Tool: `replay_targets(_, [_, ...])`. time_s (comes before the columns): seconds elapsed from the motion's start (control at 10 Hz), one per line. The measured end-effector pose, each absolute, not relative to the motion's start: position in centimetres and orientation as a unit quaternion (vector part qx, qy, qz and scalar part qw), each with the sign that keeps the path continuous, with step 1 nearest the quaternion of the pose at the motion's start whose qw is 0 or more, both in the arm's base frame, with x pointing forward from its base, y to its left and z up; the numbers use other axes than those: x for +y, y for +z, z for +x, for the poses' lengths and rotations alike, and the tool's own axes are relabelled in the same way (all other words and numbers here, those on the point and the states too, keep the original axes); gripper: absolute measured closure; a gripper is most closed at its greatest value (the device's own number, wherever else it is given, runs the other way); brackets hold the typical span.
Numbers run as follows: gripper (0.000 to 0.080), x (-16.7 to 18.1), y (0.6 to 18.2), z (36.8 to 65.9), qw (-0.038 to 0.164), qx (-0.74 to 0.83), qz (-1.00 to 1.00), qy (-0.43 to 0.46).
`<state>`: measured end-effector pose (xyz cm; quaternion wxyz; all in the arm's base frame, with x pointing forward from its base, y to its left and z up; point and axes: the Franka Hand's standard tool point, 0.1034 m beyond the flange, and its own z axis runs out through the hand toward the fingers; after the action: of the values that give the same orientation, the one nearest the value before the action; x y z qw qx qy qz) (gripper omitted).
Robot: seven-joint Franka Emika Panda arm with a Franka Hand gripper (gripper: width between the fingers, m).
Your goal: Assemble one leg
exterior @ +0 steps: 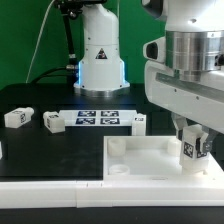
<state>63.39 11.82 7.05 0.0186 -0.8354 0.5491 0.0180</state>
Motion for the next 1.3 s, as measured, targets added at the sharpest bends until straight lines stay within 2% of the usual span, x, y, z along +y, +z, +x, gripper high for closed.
replay_targets(0.3, [0.0509,11.91,7.06,63.38,0.021,0.609,-0.792,0.023])
replay_targets(0.4, [0.0327,11.97,7.06,63.37,0.022,0.606,-0.795,0.023])
replay_targets(0.5, [0.0212,11.96,7.07,63.4,0.023,0.568,-0.822,0.022])
replay_targets(0.6, [0.0212,11.98,7.09,63.41,0.024,0.561,-0.827,0.022])
replay_targets(0.7, [0.0162,11.97,7.1,63.42,0.024,0.52,-0.853,0.02])
replay_targets(0.8, [0.0153,11.98,7.1,63.42,0.026,0.46,-0.888,0.018])
replay_targets(1.3, [0.0151,12.39,7.08,63.32,0.025,0.221,-0.975,0.011])
